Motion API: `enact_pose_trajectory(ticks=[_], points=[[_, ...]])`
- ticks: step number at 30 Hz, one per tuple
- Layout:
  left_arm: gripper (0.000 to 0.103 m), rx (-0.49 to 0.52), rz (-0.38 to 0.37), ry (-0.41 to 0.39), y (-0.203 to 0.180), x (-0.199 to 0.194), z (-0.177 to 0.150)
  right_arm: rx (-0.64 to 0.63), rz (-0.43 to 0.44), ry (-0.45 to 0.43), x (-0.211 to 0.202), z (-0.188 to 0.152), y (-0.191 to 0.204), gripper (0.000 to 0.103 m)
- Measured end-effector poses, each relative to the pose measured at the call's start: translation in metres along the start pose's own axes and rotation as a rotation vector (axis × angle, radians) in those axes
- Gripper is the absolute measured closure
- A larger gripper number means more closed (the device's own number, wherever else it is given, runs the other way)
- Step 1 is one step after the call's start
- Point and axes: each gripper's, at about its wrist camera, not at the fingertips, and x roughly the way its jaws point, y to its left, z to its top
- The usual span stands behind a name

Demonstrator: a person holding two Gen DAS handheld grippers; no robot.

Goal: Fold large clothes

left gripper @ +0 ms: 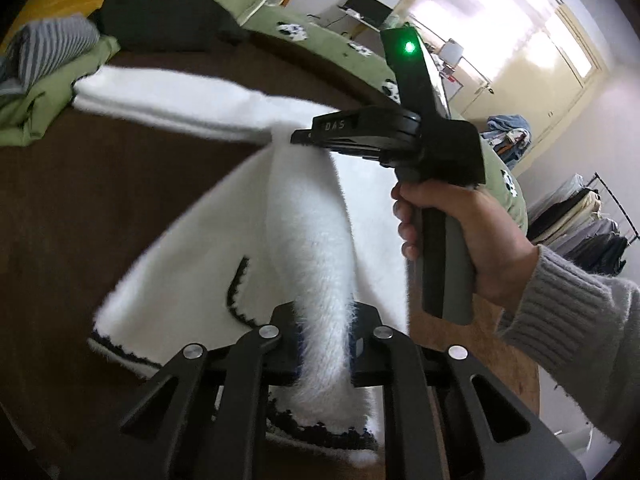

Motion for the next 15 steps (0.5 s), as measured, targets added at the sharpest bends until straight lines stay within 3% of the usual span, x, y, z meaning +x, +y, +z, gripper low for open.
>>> enact_pose_trajectory(ticks=[4, 6, 8, 9, 13, 15], points=[[0.084, -0.010, -0.042, 0.049, -0.009, 0.019, -0.010, 0.004, -0.012, 0.037, -0.003, -0.009, -0.019, 0.092], [0.075, -0.026, -0.084, 0.087, -0.013, 0.031, -0.015, 0.012, -0.014, 0.058, -0.002, -0.020, -0.032, 0.092], [0.058, -0.019, -0.113, 0.106, -0.019, 0.037, -0.019, 0.028, -0.010, 0.070, -0.003, -0.030, -0.044, 0.096], [0.055, -0.009, -0.134, 0.110, -0.024, 0.038, -0.021, 0.042, -0.015, 0.076, -0.005, -0.036, -0.053, 0.097], [0.038, -0.002, -0.125, 0.078, -0.023, 0.033, -0.019, 0.116, -0.074, 0.108, -0.009, -0.059, -0.096, 0.097], [0.038, -0.038, -0.088, 0.033, -0.010, 0.025, -0.016, 0.133, -0.069, 0.118, -0.011, -0.068, -0.107, 0.097]])
